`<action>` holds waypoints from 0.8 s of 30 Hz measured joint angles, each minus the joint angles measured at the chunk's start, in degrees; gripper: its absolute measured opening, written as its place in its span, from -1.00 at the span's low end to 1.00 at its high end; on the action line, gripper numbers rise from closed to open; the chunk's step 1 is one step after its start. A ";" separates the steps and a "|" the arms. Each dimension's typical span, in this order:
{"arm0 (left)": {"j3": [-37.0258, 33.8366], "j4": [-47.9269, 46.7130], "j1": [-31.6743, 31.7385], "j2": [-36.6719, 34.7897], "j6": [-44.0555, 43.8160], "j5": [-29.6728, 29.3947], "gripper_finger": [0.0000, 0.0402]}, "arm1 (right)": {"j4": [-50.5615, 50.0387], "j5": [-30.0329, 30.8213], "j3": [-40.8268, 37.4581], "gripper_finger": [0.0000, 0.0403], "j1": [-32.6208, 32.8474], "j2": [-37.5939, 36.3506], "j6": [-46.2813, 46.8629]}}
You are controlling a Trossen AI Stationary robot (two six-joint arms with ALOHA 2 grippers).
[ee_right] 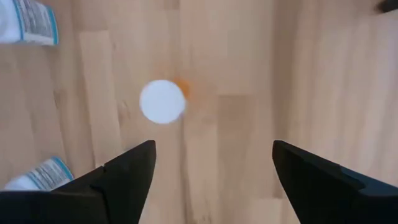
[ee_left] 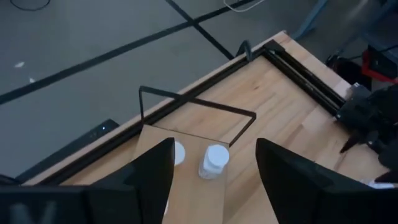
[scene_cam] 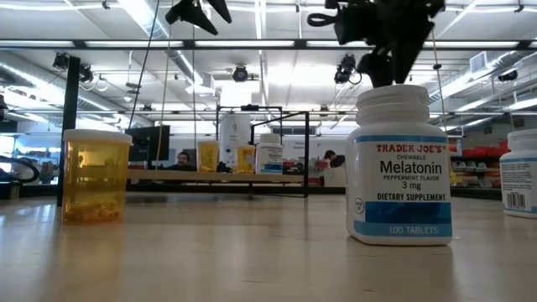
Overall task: Pick and place medicine bottles onto shelf by color
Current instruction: Put the orange pill bottle on the shelf
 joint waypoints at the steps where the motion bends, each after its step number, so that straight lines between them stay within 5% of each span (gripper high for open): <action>1: 0.04 0.02 0.00 0.00 0.00 -0.02 0.16 | 2.50 -0.53 -2.36 0.64 0.67 -0.96 0.90; 9: 0.04 0.33 -0.94 0.00 -4.87 0.16 0.13 | 20.79 -0.77 -16.96 0.64 7.83 -4.75 5.20; 24: 0.01 1.74 -4.61 0.00 -6.02 0.16 0.16 | 28.79 9.25 -22.68 0.64 14.03 -4.76 12.98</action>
